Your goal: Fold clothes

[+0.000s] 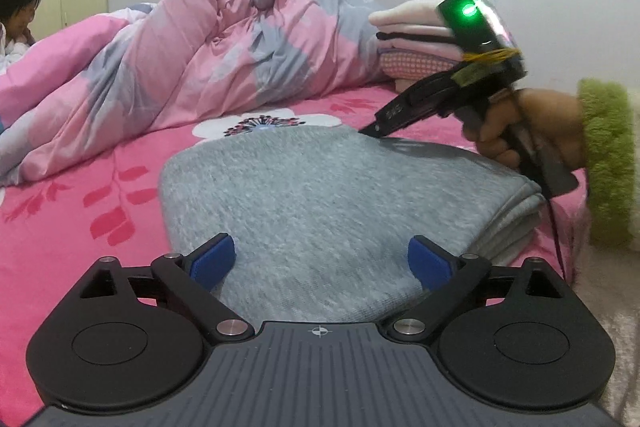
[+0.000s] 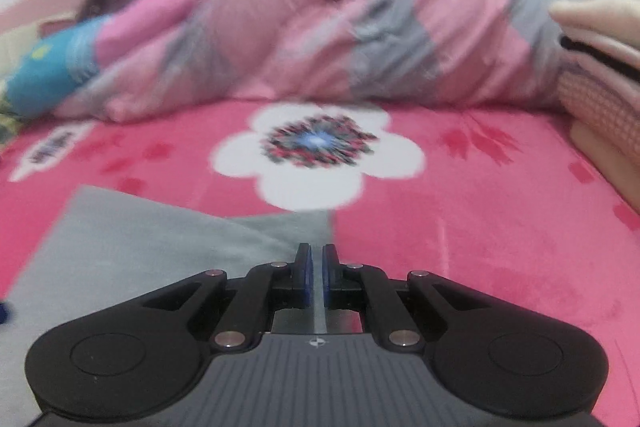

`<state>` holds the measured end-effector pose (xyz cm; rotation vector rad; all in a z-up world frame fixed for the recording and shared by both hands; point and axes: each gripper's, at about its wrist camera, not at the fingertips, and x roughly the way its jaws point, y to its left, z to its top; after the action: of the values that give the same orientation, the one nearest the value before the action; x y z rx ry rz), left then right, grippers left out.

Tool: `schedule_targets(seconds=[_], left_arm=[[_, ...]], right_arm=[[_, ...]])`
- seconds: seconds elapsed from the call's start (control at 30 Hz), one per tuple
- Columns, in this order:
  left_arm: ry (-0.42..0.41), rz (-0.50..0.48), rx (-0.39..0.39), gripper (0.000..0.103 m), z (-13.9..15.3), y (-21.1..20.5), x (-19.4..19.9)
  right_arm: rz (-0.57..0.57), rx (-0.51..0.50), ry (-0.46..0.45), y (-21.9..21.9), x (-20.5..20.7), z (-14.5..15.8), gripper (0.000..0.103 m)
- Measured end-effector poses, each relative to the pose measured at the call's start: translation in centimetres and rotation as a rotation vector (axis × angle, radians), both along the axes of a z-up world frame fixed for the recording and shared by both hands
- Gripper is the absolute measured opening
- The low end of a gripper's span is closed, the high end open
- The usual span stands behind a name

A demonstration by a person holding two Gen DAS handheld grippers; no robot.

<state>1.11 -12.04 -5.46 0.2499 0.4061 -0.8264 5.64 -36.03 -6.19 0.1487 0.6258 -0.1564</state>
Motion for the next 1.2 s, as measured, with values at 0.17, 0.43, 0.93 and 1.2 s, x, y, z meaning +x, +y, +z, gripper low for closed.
schedule_targets(seconds=[0.17,0.43,0.93,1.2], left_arm=[[-0.009,0.0,0.002,0.095,0.0,-0.1,-0.1],[-0.035,-0.003,0.008,0.095,-0.1,0.0,-0.5],[-0.039,-0.015,-0.034,0.095,0.4,1.3,-0.7],[0.016,0.055,-0.035,0.095,3.0,1.8,-1.6]], right_arm=[[-0.038,0.001,-0.046,-0.2,-0.7,1.5,0.005],[-0.116,0.353,-0.109,-4.5,-4.0,1.5,0.046],[-0.198,0.891,-0.235,-10.3,-10.3,-2.8,0.047],[-0.122,1.046,-0.282,-11.8,-10.9,-3.8,0.051]])
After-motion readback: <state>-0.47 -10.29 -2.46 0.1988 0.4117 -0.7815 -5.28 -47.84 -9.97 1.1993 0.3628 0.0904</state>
